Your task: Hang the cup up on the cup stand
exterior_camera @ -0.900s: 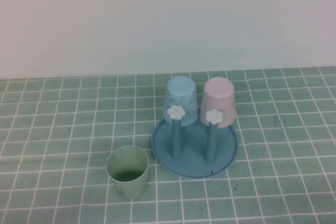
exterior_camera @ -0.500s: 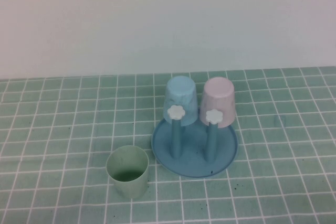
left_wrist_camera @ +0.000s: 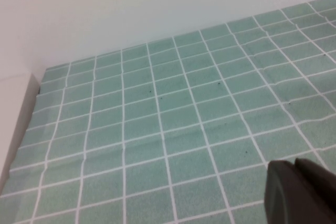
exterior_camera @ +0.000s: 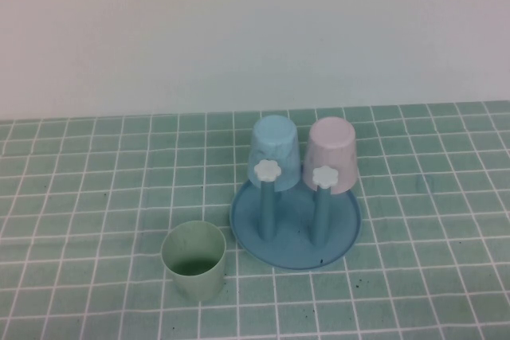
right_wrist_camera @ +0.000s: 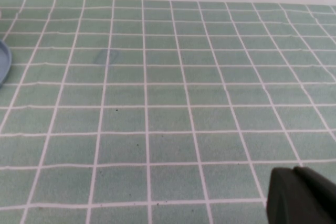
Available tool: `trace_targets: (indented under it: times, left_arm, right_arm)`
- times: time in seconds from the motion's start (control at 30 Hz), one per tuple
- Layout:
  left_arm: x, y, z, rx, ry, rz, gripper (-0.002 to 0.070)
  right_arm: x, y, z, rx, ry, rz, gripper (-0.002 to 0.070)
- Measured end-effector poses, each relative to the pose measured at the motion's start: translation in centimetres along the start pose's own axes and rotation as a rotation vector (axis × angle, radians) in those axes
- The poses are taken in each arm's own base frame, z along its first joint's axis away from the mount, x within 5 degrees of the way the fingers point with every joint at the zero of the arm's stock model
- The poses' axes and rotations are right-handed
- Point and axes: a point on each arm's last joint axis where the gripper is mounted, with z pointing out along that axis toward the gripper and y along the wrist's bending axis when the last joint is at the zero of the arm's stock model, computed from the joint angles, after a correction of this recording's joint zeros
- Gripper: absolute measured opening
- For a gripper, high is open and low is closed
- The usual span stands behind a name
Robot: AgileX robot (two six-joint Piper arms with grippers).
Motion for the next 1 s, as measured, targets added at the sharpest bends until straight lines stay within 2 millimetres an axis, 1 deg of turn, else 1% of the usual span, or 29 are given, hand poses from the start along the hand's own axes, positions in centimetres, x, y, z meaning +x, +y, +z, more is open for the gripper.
trace_targets:
  times: [0.3,0.4,0.53,0.6,0.73,0.87,1.0]
  left_arm:
    - [0.0,0.0,0.0,0.000,0.000,0.000,-0.0002]
    - [0.0,0.1,0.0,-0.011,0.002,0.030,-0.0002]
    - [-0.6,0.2,0.0,-0.028,-0.070,0.044,-0.0002]
    - [-1.3,0.4,-0.1,-0.042,-0.139,0.045,-0.0002]
    - [-2.4,0.6,-0.3,-0.074,-0.266,0.080,-0.0002]
    - [-2.5,0.6,-0.4,-0.082,-0.277,0.109,0.0000]
    - [-2.5,0.6,-0.4,-0.081,-0.271,0.109,0.0001]
  right_arm:
    - [0.0,0.0,0.0,0.000,0.000,0.000,-0.0001]
    - [0.0,0.0,0.0,0.000,0.000,0.000,-0.0001]
    - [-0.2,0.0,0.0,0.002,-0.028,0.000,-0.0001]
    - [-0.7,0.0,0.0,0.005,-0.083,0.000,-0.0001]
    - [-2.4,-0.1,-0.3,0.016,-0.273,-0.002,-0.0001]
    - [-3.9,-0.2,-0.9,0.025,-0.454,0.001,-0.0001]
    - [-4.5,-0.2,-1.2,0.027,-0.527,0.006,-0.0001]
